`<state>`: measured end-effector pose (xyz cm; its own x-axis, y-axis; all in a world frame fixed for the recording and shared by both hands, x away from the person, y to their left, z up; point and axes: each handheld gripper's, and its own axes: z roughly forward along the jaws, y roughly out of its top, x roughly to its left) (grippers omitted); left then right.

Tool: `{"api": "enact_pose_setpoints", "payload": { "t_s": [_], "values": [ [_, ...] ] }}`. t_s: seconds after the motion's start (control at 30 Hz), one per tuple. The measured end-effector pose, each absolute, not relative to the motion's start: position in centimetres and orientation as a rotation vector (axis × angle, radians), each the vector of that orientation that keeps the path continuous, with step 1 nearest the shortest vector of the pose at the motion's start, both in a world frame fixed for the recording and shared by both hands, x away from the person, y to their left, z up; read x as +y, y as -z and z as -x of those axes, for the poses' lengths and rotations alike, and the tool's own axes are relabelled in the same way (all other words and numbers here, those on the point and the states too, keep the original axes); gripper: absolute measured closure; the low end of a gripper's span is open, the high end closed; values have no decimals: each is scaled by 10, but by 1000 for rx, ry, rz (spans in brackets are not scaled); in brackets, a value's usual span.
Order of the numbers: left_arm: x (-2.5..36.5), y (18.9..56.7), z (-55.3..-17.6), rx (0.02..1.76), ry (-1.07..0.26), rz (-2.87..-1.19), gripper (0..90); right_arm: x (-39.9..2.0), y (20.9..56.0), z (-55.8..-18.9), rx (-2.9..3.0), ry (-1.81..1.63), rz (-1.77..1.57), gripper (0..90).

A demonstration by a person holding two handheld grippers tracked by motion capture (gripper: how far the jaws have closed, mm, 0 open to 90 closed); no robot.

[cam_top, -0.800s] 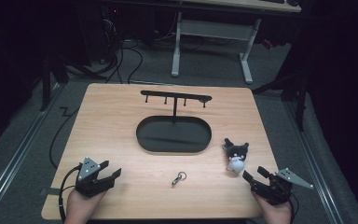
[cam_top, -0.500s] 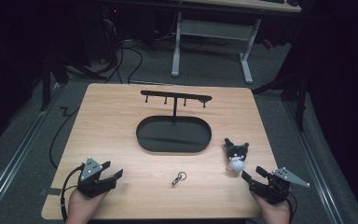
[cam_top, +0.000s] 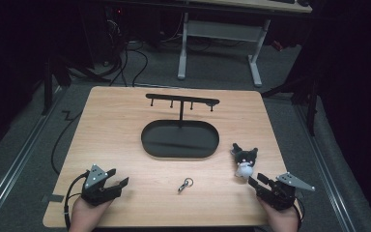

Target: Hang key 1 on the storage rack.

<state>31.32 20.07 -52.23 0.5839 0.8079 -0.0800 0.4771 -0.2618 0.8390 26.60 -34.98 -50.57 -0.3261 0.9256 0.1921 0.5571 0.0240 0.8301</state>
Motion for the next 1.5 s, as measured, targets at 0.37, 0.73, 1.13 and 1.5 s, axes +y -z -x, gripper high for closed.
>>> {"api": "enact_pose_setpoints", "payload": {
  "t_s": [0.37, 0.73, 1.13, 1.5],
  "values": [
    [216, 523, -296, 1076, -535, -1921, 372, -310, 505, -289, 2019, -1181, -1392, 900],
    [233, 523, -282, 1127, -556, -1889, 373, -290, 508, -309, 2023, -1103, -1411, 900],
    [228, 520, -288, 1097, -551, -1890, 373, -307, 512, -305, 1978, -1081, -1484, 900],
    [216, 518, -302, 1056, -529, -1901, 372, -331, 514, -289, 1905, -1055, -1561, 900]
  ]
}}
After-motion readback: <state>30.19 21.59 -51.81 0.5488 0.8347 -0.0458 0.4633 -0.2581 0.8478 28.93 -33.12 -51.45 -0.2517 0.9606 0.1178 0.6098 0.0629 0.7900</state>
